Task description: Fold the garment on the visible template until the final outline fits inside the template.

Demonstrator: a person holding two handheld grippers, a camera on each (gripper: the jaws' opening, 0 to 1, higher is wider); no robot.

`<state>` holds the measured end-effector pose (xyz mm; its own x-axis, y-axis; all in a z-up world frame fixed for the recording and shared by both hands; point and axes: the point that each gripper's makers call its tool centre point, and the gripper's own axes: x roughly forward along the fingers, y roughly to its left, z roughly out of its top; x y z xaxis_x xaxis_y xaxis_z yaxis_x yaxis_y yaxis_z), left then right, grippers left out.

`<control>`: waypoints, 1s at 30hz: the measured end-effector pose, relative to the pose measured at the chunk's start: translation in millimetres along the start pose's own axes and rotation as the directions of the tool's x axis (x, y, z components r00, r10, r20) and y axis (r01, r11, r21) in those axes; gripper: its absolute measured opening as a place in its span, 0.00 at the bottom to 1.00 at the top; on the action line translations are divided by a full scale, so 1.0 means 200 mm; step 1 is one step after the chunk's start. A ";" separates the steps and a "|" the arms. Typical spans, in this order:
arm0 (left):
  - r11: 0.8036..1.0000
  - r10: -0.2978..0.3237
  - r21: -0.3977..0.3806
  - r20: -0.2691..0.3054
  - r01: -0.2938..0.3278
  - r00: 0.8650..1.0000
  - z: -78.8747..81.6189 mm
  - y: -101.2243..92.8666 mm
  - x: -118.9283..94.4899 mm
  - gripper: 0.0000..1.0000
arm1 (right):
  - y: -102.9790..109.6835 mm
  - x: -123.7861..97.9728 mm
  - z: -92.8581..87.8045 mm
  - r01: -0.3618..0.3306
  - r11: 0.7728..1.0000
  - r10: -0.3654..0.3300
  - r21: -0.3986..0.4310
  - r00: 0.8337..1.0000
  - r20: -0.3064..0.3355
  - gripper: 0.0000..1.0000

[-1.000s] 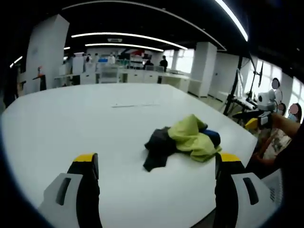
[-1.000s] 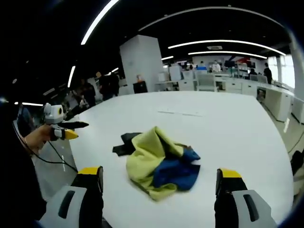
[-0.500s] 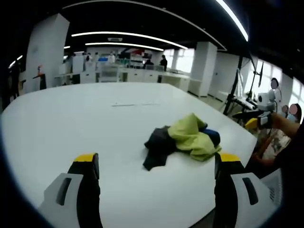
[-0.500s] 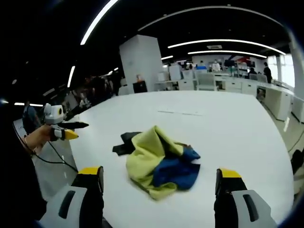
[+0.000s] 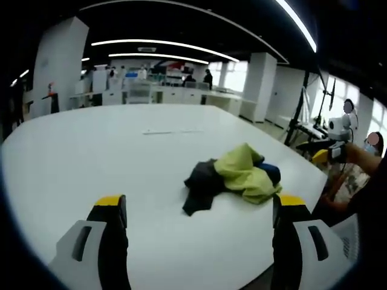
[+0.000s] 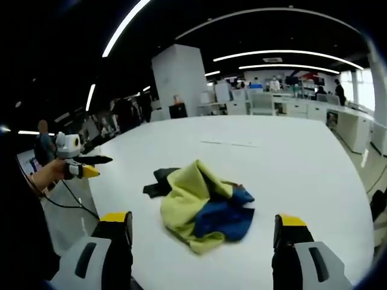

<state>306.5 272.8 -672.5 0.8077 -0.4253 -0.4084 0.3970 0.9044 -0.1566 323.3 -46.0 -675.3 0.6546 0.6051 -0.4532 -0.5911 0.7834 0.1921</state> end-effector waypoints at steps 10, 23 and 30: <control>1.000 -0.003 -0.006 0.014 0.003 1.000 0.02 0.00 0.00 0.96 | -0.01 -0.01 0.00 0.005 1.000 -0.005 0.005 1.000 0.006 0.95; 1.000 -0.011 -0.004 0.012 0.011 1.000 0.03 -0.01 0.00 0.93 | -0.02 0.00 -0.02 -0.001 1.000 0.001 0.016 1.000 -0.001 0.88; 1.000 -0.014 -0.006 0.010 0.014 1.000 0.04 -0.01 0.01 0.90 | -0.03 0.00 -0.01 -0.003 1.000 0.003 0.018 1.000 0.007 0.84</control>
<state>309.5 269.7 -666.0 0.8062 -0.4382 -0.3975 0.4059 0.8985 -0.1673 326.0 -51.4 -678.6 0.6563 0.6080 -0.4468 -0.5842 0.7842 0.2089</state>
